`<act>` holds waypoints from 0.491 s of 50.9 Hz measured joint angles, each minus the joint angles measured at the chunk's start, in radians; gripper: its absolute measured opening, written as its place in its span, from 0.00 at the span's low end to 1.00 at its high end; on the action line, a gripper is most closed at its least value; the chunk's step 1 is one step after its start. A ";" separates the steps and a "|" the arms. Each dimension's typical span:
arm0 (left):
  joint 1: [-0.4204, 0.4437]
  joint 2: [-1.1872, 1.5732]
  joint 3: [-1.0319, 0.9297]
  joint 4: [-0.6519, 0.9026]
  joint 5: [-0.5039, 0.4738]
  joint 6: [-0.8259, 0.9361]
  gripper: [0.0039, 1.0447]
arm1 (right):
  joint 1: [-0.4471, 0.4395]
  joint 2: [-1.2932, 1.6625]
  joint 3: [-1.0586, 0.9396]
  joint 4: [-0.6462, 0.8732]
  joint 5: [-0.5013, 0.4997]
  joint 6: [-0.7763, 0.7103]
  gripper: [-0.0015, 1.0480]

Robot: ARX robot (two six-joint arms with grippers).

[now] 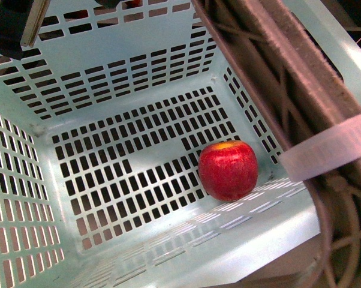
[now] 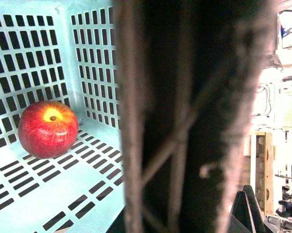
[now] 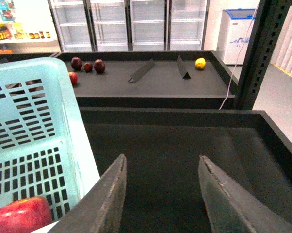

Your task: Pick apple with right arm and hold basket with left

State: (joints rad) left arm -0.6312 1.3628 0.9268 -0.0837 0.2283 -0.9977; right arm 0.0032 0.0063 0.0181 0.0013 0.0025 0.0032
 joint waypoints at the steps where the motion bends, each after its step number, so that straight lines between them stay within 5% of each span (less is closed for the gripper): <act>1: 0.000 0.000 0.000 0.000 0.000 -0.001 0.05 | 0.000 0.000 0.000 0.000 0.000 0.000 0.56; 13: 0.000 0.000 0.000 0.000 0.000 0.000 0.05 | 0.000 0.000 0.000 0.000 0.000 0.000 0.92; 25: 0.000 0.000 0.000 0.000 0.000 0.000 0.05 | 0.000 0.000 0.000 0.000 0.000 0.000 0.91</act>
State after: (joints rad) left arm -0.6312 1.3628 0.9268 -0.0837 0.2279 -0.9981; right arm 0.0032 0.0063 0.0181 0.0013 0.0021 0.0032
